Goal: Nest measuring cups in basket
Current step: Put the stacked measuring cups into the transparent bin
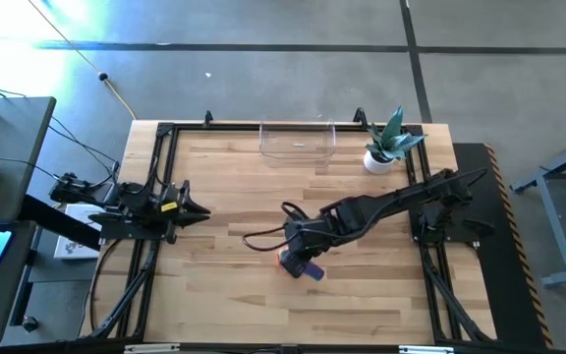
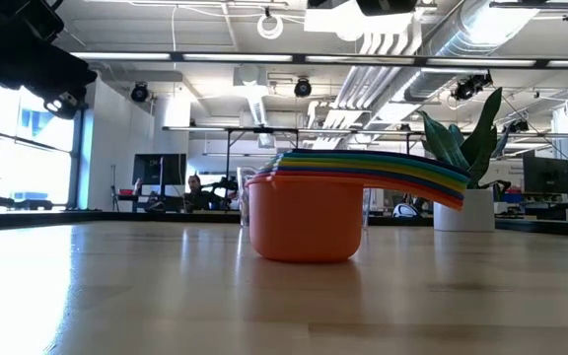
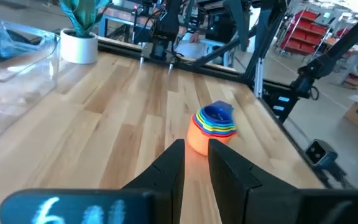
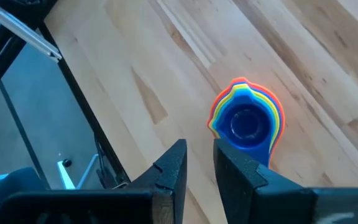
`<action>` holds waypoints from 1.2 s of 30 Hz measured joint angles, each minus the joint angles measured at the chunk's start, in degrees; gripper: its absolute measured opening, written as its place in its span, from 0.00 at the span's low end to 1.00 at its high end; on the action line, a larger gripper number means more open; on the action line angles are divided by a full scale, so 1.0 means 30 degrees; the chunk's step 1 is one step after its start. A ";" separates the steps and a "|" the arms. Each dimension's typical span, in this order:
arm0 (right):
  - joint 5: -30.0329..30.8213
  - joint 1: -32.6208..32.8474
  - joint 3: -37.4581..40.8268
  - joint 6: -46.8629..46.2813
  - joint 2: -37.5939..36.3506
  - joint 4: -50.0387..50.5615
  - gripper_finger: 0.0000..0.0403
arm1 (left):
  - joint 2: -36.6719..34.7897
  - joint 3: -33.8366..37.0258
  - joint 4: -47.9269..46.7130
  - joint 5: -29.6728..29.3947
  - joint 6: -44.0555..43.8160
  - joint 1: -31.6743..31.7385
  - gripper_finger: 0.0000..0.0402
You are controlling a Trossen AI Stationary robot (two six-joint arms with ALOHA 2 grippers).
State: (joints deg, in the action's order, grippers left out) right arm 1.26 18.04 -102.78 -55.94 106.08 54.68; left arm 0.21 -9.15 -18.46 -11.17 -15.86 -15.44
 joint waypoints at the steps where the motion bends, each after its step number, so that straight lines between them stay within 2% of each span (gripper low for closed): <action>1: -0.0006 0.0043 0.0000 -0.0101 0.0000 0.0000 0.18 | 0.0000 0.0000 0.0031 -0.0161 0.0262 0.0000 0.16; 5: -0.0023 0.0200 0.0000 -0.0276 0.0000 -0.0007 0.18 | 0.0000 0.0000 0.0247 -0.1786 0.0940 0.0007 0.16; 7: -0.0129 0.0268 0.0000 -0.0596 0.0000 -0.0007 0.18 | 0.0000 0.0000 0.0240 -0.1925 0.1033 0.0015 0.16; 11: -0.0181 0.0409 0.0000 -0.0700 0.0000 -0.0007 0.18 | 0.0000 0.0134 0.0710 -0.1447 0.1036 0.0015 0.16; 15: -0.0218 0.0511 0.0000 -0.0707 0.0000 -0.0007 0.18 | 0.0003 0.1625 0.4021 -0.1200 0.1192 0.0015 0.15; 19: -0.0212 0.0511 0.0000 -0.0707 0.0000 -0.0015 0.18 | 0.0124 0.2225 0.5648 -0.0220 0.1342 0.0007 0.16; 23: -0.0211 0.0511 0.0000 -0.0766 0.0007 -0.0015 0.18 | 0.0065 0.2446 0.5821 0.0322 0.1728 0.0000 0.15; 29: -0.0421 0.0526 0.0000 -0.1139 0.0007 -0.0022 0.18 | 0.0052 0.2827 0.6443 0.2821 0.2694 0.0007 0.16; 36: -0.0575 0.0533 0.0000 -0.1168 0.0007 -0.0022 0.18 | 0.0085 0.2827 0.6453 0.2560 0.2002 0.0015 0.16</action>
State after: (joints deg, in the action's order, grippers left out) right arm -0.47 19.64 -102.78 -59.45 106.10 54.61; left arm 0.46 -0.67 0.90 -3.49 -9.85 -15.40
